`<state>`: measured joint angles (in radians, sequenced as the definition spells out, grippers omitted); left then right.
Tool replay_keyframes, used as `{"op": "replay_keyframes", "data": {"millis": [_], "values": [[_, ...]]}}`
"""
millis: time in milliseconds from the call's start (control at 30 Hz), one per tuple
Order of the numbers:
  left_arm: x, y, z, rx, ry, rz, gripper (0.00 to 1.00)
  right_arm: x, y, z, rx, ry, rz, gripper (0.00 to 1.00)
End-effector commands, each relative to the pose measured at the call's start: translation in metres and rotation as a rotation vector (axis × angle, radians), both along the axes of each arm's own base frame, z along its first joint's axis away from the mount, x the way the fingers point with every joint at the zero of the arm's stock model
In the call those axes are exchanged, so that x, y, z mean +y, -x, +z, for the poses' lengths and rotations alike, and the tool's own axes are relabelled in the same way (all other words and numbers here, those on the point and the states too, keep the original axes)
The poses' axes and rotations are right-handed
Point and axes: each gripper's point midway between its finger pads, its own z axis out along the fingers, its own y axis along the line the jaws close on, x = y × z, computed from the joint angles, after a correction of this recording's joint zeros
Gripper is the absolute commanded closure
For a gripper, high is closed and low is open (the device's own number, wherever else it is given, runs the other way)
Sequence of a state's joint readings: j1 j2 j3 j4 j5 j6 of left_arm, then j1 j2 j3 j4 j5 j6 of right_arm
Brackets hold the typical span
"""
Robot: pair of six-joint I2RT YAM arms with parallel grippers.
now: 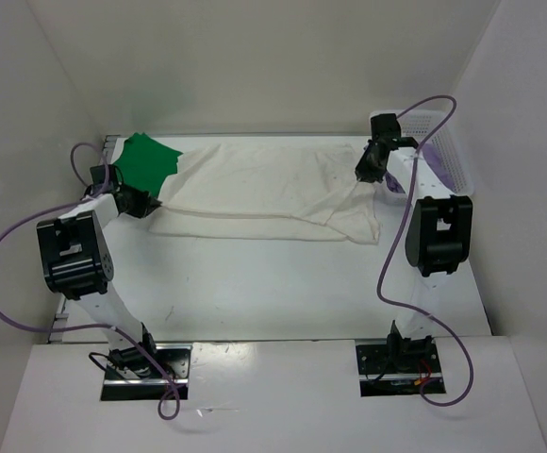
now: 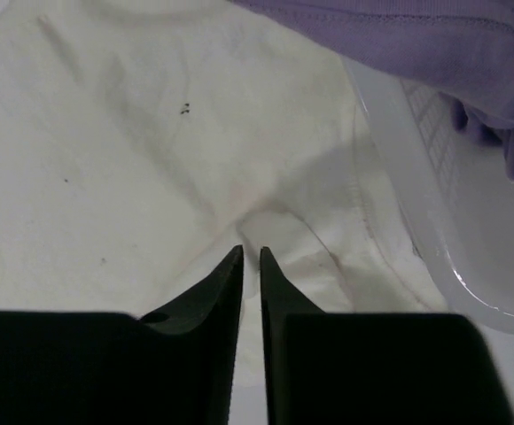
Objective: Fold and stack the t-shirts
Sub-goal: Fold the flattened tshirt in 1/3 of the way
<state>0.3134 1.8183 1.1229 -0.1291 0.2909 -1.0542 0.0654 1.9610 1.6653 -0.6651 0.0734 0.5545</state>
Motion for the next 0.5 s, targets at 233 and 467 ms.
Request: {"op": "replay_keyframes", "data": {"millis": [233,467], "values": [[0.016,0.022,0.048,-0.1,-0.158,0.082,0.55,-0.001,-0.01,0.097,-0.232,-0.021,0.014,0.67],[0.002,0.075,0.009,0.012,-0.131,0.055,0.71,0.018,0.086,0.049,-0.118,-0.136,0.084,1.0]]}}
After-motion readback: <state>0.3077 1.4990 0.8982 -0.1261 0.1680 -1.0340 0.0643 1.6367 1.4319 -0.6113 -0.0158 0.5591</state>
